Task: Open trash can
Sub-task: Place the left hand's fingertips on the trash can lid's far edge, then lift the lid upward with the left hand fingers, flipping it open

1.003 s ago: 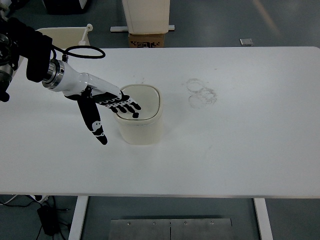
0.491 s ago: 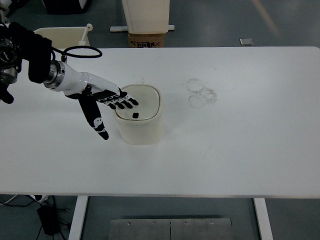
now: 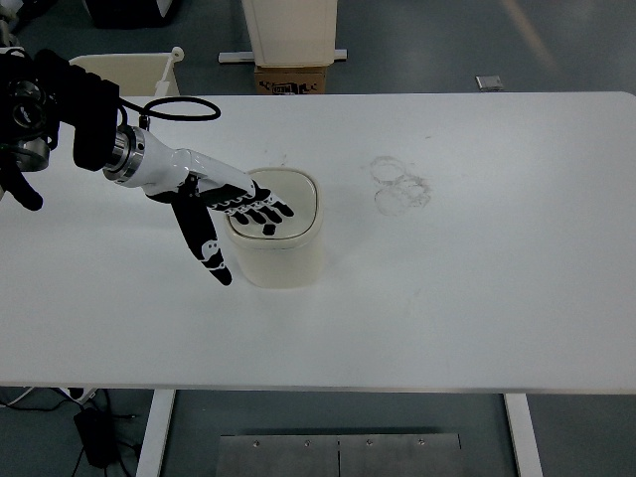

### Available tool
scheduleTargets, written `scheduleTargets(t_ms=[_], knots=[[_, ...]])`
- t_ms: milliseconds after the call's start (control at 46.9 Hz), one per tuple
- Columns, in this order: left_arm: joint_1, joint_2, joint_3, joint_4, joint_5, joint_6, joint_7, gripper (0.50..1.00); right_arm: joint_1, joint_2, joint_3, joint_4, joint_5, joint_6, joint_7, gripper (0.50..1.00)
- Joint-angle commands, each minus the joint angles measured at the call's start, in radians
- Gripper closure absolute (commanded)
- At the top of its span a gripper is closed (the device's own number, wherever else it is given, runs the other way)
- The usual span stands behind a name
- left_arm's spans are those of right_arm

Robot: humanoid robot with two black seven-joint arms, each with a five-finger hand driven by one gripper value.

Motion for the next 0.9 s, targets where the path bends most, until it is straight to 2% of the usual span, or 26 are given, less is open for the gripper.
scheduleTargets(t_ms=[0, 875], knots=[[0.008, -0.001, -0.004, 0.0, 0.002, 0.0, 0.002, 0.5, 0.0, 0.0, 0.0, 0.0, 0.0, 0.001, 0.0, 0.507], [0.036, -0.015, -0.008, -0.002, 0.023, 0.002, 0.003, 0.5, 0.0, 0.0, 0.0, 0.0, 0.0, -0.001, 0.0, 0.507]])
